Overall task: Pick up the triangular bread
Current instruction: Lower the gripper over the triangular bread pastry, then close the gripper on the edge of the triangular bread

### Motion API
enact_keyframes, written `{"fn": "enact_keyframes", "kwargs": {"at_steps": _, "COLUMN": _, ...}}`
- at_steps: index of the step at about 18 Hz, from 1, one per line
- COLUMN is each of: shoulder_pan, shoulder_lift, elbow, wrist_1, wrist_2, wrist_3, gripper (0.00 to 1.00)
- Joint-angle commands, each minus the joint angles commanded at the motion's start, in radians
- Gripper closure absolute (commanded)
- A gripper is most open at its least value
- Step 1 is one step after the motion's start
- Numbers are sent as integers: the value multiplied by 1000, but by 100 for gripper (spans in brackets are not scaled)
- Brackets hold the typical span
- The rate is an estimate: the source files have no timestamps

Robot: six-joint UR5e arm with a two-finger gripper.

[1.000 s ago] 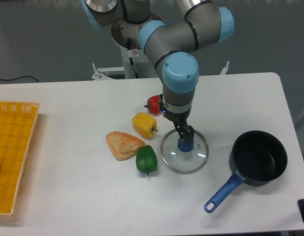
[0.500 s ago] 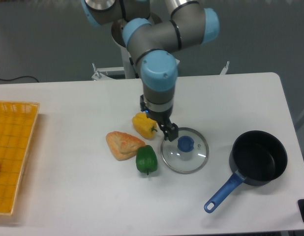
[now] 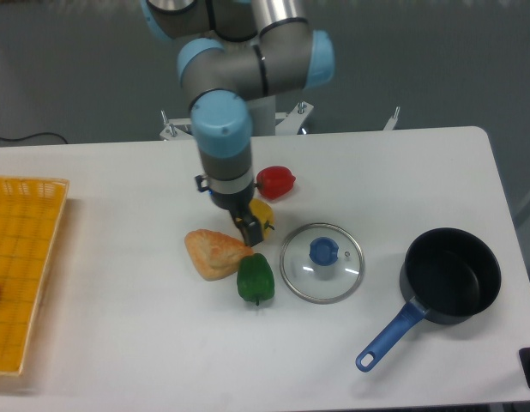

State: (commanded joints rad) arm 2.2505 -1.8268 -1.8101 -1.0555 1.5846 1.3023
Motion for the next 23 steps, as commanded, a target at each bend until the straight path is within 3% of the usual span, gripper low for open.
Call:
{"fn": "enact_keyframes", "kwargs": {"at_steps": 12, "shoulder_pan": -29, "shoulder_lift": -63, "elbow": -12, "wrist_1": 17, "wrist_2": 17, "wrist_3": 193, "gripper": 0}}
{"fn": "enact_keyframes", "kwargs": {"at_steps": 23, "shoulder_pan": -19, "shoulder_lift": -114, "elbow": -12, "wrist_1": 71, "wrist_2": 14, "wrist_3": 239, "gripper": 4}}
